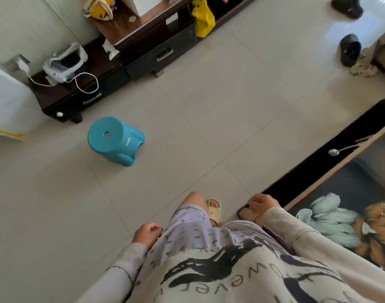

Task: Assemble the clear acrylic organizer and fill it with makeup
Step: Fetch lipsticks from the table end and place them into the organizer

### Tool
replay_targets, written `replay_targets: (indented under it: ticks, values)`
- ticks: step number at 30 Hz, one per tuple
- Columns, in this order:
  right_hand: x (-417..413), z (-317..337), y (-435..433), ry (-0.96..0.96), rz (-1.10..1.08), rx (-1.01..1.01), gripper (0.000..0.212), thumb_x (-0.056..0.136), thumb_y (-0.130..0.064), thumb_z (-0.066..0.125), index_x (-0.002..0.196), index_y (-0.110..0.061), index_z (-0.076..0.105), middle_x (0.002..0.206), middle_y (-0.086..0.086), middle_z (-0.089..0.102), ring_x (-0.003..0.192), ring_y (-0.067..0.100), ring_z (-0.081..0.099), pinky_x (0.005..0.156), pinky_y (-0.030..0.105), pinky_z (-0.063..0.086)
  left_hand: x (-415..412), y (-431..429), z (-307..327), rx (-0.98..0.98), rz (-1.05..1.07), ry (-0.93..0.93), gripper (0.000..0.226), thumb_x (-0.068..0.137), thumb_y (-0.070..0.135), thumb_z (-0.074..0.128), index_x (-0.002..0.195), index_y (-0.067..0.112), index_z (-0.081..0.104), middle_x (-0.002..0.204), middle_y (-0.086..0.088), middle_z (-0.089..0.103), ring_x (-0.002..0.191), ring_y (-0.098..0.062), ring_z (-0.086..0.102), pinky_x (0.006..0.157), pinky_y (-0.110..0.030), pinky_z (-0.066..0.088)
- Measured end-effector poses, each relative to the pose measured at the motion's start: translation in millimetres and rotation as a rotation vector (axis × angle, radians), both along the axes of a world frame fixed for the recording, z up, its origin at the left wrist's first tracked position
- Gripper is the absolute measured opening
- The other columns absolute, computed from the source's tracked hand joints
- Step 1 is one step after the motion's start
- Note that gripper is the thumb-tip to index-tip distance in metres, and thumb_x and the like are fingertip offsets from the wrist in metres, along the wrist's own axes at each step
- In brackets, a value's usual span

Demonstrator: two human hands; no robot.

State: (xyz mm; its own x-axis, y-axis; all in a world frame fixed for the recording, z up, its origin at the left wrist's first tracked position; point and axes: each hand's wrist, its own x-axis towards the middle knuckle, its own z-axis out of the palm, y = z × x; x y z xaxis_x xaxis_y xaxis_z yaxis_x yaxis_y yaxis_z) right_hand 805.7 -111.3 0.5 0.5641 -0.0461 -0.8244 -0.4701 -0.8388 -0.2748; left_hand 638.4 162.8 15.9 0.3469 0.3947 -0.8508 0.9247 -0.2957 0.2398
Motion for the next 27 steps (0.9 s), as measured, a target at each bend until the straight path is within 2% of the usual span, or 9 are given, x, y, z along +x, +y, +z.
replay_targets:
  ticks: [3,5,10,13,15,18,21,23,27]
  values:
    - [24,-3,6,0.022,-0.097,0.058,0.023,0.087,-0.006,0.051,0.103,-0.002,0.066,0.084,0.011,0.062,0.08,0.019,0.055,0.067,0.022,0.043,49,15,-3,-0.009,-0.04,-0.018,0.016,0.088,0.007,0.05,0.09,0.008,0.066,0.081,-0.007,0.061,0.069,-0.02,0.053,0.061,-0.019,0.04]
    - [40,-3,9,0.029,-0.169,0.061,0.022,0.087,-0.005,0.051,0.103,0.0,0.066,0.082,0.011,0.06,0.077,0.021,0.055,0.06,0.019,0.042,88,27,-9,-0.024,-0.047,-0.02,0.016,0.087,0.002,0.049,0.083,0.008,0.063,0.077,-0.009,0.06,0.057,-0.019,0.05,0.061,-0.023,0.04]
    - [72,-7,15,0.039,-0.347,0.008,0.022,0.088,-0.006,0.05,0.102,-0.001,0.067,0.087,0.014,0.064,0.079,0.021,0.057,0.075,0.029,0.049,205,52,-22,-0.024,-0.224,-0.026,0.024,0.086,0.001,0.047,0.07,0.016,0.057,0.072,-0.009,0.06,0.054,-0.016,0.048,0.051,-0.021,0.035]
    - [81,-5,16,0.057,-0.447,-0.039,0.023,0.087,-0.005,0.051,0.103,0.001,0.067,0.1,0.017,0.068,0.09,0.023,0.06,0.091,0.033,0.048,282,56,-20,-0.049,-0.378,-0.051,0.025,0.086,0.004,0.048,0.066,0.018,0.055,0.075,-0.011,0.06,0.063,-0.022,0.05,0.061,-0.024,0.037]
    - [84,-2,17,0.087,-0.533,-0.057,0.022,0.087,-0.008,0.053,0.103,-0.002,0.068,0.107,0.015,0.068,0.098,0.027,0.061,0.09,0.031,0.046,334,53,-17,-0.058,-0.482,-0.078,0.027,0.086,0.004,0.049,0.064,0.02,0.053,0.066,-0.009,0.058,0.07,-0.023,0.051,0.067,-0.026,0.035]
    - [85,4,17,0.145,-0.658,-0.079,0.019,0.087,-0.013,0.055,0.099,-0.008,0.069,0.108,0.012,0.068,0.086,0.022,0.054,0.076,0.024,0.039,400,42,-9,-0.06,-0.618,-0.122,0.027,0.086,0.006,0.051,0.065,0.022,0.053,0.06,0.0,0.055,0.072,-0.022,0.052,0.058,-0.025,0.035]
    - [89,6,13,0.179,-0.786,-0.08,0.017,0.087,-0.013,0.056,0.099,-0.01,0.067,0.11,0.011,0.066,0.09,0.023,0.054,0.078,0.025,0.04,450,26,-2,-0.085,-0.702,-0.14,0.024,0.085,0.003,0.051,0.067,0.019,0.055,0.063,-0.003,0.056,0.062,-0.022,0.052,0.051,-0.022,0.034]
    - [99,6,8,0.189,-0.839,-0.072,0.018,0.087,-0.014,0.055,0.1,-0.011,0.067,0.11,0.012,0.066,0.093,0.025,0.055,0.079,0.025,0.042,475,11,3,-0.108,-0.733,-0.144,0.017,0.084,0.001,0.051,0.076,0.014,0.058,0.064,0.0,0.056,0.053,-0.016,0.051,0.046,-0.017,0.036]
    - [134,1,-6,0.141,-0.91,-0.077,0.019,0.088,-0.008,0.051,0.098,-0.005,0.067,0.105,0.017,0.068,0.086,0.025,0.057,0.077,0.028,0.044,506,-17,-4,-0.152,-0.808,-0.095,0.02,0.084,-0.002,0.049,0.073,0.014,0.056,0.066,-0.001,0.055,0.052,-0.013,0.049,0.048,-0.019,0.035]
